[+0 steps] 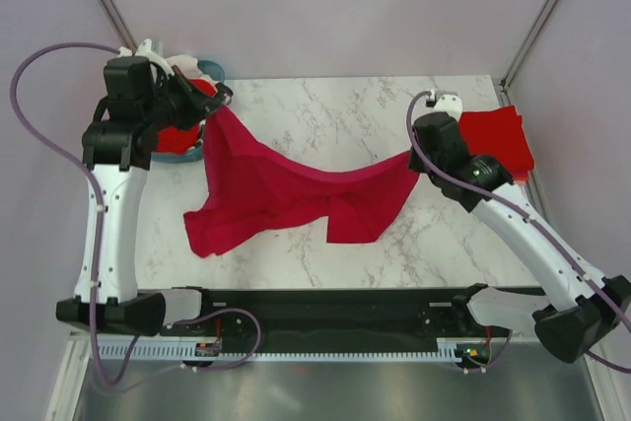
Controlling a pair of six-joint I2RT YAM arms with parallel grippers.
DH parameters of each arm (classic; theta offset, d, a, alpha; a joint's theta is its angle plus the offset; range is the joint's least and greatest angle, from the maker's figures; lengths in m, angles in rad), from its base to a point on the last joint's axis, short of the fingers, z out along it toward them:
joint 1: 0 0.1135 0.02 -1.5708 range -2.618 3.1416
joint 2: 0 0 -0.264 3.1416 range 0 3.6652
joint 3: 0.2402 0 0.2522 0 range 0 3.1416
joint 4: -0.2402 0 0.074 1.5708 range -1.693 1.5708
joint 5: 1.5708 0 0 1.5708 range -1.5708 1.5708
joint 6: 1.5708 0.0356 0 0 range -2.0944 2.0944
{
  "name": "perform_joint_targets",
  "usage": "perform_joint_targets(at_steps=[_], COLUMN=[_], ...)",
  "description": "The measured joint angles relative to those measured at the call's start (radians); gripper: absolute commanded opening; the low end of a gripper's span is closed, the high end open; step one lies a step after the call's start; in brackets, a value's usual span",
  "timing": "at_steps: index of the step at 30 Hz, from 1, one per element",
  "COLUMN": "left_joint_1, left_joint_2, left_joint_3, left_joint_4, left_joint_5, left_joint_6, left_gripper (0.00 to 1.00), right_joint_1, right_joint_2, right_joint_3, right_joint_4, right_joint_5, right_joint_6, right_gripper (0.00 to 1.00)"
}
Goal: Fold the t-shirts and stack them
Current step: Flatten the tshirt out
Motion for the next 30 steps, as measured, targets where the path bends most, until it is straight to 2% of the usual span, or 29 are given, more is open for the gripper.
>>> perform_joint_targets(at_steps=[5,10,20,25,30], left_joint_1=[0.006,0.013,0.013,0.013,0.013], left_joint_2=[0.156,0.114,-0.286,-0.324,-0.298], left_joint_3=[0.278,0.508,0.523,0.626,0.582], left_joint_4=[-0.021,-0.008,0.003,0.037,0.077], left_joint_5=[0.004,0.009,0.015,0.009,0.039], left_joint_6=[-0.002,-0.017,-0.071,-0.103,-0.142], left_gripper=[0.02,0.02,0.02,0.02,0.02], right_joint_1=[-0.004,-0.005,-0.005,-0.005,-0.005], right_joint_2=[0.082,-0.03,-0.41,-0.47,-0.472], right_joint_3=[0.315,0.494,0.51,0.611,0.641], right_joint_4=[-0.035,-0.006,-0.016,-0.029,-0.027], right_joint_5=[0.012,-0.045,-0.264,-0.288,-0.267], right_joint_6=[-0.017,-0.042,-0.032,-0.009,-0.006], right_gripper=[0.0,0.0,0.0,0.0,0.0])
